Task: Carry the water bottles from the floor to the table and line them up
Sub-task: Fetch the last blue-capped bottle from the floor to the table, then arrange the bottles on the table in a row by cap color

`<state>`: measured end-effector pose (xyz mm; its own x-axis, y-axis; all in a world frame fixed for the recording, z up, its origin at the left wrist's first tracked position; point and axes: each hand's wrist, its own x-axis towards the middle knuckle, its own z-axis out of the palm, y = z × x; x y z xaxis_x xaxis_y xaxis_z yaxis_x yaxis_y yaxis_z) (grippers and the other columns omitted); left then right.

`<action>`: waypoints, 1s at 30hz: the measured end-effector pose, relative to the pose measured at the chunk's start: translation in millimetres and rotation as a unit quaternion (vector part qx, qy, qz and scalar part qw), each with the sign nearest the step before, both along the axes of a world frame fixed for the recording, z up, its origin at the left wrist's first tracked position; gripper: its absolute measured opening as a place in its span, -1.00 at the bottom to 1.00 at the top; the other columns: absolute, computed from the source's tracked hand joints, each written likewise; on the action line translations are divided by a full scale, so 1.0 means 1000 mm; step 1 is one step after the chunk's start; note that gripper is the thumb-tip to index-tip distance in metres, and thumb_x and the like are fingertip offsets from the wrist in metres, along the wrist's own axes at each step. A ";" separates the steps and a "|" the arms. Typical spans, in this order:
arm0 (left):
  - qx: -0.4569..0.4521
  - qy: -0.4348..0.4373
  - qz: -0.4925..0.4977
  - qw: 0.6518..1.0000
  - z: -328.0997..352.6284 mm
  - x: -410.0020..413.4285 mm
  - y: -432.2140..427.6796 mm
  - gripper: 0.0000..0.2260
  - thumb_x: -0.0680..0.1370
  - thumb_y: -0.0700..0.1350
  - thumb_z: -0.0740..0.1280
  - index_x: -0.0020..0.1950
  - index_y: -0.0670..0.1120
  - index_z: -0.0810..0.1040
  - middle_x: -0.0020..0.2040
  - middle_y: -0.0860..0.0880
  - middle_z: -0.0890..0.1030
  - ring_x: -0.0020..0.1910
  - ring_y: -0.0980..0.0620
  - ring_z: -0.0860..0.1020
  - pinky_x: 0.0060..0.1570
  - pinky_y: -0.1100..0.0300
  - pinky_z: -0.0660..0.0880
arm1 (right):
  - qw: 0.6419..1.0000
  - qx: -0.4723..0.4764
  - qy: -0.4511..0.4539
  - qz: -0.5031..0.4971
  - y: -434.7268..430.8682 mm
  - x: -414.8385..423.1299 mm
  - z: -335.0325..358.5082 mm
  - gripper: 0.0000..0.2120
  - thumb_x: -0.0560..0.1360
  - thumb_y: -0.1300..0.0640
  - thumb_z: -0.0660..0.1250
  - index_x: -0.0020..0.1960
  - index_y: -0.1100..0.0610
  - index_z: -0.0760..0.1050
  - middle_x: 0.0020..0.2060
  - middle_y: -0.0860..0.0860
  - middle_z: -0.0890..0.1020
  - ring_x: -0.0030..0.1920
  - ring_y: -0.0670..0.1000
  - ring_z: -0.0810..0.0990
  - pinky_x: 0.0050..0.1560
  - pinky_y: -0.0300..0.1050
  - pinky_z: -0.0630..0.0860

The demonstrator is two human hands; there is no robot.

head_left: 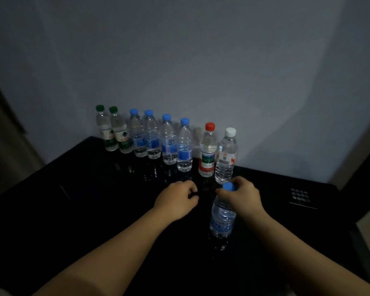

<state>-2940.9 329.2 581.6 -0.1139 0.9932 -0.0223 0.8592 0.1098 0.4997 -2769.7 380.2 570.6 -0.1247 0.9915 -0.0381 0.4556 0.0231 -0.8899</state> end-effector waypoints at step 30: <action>-0.009 0.003 -0.094 0.996 0.004 0.048 0.116 -0.82 0.49 -0.04 0.31 0.08 0.02 0.52 0.04 0.02 0.62 0.01 0.03 0.57 0.07 0.02 0.54 | 0.994 -0.056 -0.078 -0.046 0.092 0.036 0.007 -0.56 0.40 -0.04 0.39 0.18 0.07 0.32 -0.16 -0.06 0.43 -0.07 0.07 0.57 -0.02 0.12 0.60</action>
